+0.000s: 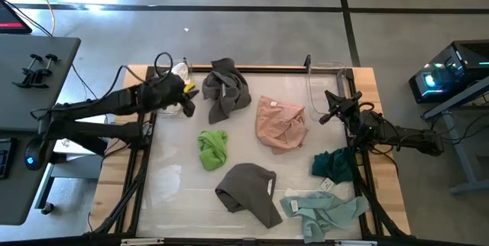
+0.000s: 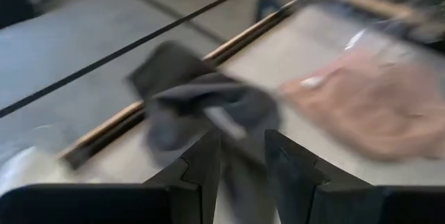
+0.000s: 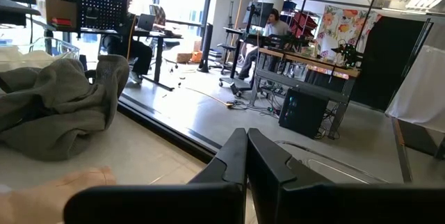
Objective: Sort towels by color in basket
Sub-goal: Put the dark green towel into the right transparent bin
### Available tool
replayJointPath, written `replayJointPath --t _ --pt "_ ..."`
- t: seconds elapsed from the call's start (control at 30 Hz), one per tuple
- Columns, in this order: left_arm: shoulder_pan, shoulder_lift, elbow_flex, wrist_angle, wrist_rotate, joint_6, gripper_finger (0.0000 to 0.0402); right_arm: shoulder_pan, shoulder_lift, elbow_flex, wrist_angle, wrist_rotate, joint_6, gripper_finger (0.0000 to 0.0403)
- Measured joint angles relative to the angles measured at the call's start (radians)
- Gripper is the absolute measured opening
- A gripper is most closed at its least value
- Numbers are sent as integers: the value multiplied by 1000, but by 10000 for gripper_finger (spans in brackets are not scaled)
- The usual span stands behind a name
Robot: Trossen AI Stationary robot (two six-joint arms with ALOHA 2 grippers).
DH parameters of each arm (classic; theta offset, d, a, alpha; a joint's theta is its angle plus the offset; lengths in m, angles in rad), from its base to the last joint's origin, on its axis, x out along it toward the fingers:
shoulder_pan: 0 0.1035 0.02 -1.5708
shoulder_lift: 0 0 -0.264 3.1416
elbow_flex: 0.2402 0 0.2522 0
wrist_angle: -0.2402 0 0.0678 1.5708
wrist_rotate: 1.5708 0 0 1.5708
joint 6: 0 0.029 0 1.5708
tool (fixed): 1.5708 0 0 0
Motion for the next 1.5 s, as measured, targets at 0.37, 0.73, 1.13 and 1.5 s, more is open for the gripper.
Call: replayJointPath --t 0.37,0.73,1.13,1.5 --pt "-292 -15 -183 388 -29 9 101 0 0 0 0 0 0 0" --pt "-439 -15 -411 828 -57 15 101 0 0 0 0 0 0 0" --pt "-451 -15 -447 910 -103 75 101 0 0 0 0 0 0 0" --pt "-451 -15 -447 888 -102 64 101 0 0 0 0 0 0 0"
